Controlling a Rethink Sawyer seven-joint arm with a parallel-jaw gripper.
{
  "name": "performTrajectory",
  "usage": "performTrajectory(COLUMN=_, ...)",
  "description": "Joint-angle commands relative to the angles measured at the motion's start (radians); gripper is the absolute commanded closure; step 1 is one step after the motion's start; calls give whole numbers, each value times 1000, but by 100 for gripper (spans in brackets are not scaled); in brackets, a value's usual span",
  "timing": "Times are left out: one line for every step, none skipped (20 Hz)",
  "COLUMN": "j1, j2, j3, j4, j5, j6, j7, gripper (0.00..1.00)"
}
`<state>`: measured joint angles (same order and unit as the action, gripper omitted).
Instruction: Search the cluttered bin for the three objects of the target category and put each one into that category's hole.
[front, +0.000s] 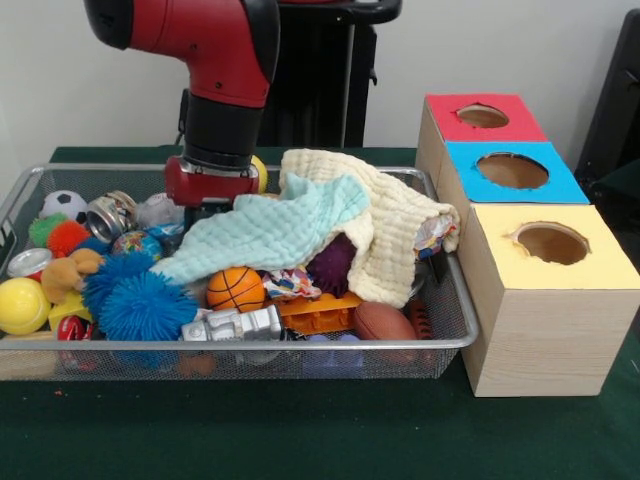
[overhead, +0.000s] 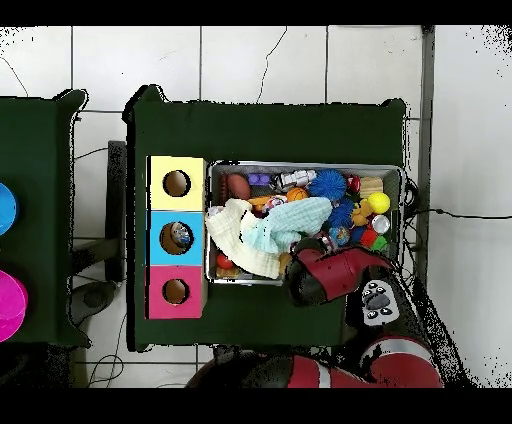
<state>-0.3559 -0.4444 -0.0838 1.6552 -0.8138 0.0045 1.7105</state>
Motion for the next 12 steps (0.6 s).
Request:
performTrajectory(j1=63, j2=-93, j3=22, j4=86, j5=82, j6=130, j7=124, gripper=100)
performTrajectory(j1=81, j2=-110, j3=-3, j4=92, j5=85, j6=125, j7=136, gripper=100)
performTrajectory(j1=93, j2=-118, j3=-20, j4=94, j5=90, j6=122, j7=146, gripper=100)
performTrajectory(j1=107, j2=-126, j3=-38, j4=93, j5=96, j6=121, j7=155, gripper=100)
performTrajectory(j1=121, j2=-133, j3=-57, j4=92, j5=101, j6=120, j7=165, gripper=100)
performTrajectory(j1=130, j2=-138, j3=-67, j4=89, j5=108, j6=124, j7=168, gripper=100)
performTrajectory(j1=135, j2=-144, j3=-73, j4=89, j5=112, j6=128, j7=165, gripper=100)
performTrajectory(j1=140, j2=-149, j3=-80, j4=89, j5=117, j6=133, j7=162, gripper=100)
performTrajectory(j1=140, j2=-154, j3=-80, j4=91, j5=122, j6=136, j7=157, gripper=100)
performTrajectory(j1=141, j2=-159, j3=-85, j4=101, j5=128, j6=137, j7=157, gripper=100)
performTrajectory(j1=144, j2=-162, j3=-88, j4=104, j5=132, j6=139, j7=155, gripper=100)
performTrajectory(j1=150, j2=-168, j3=-97, j4=109, j5=136, j6=137, j7=156, gripper=100)
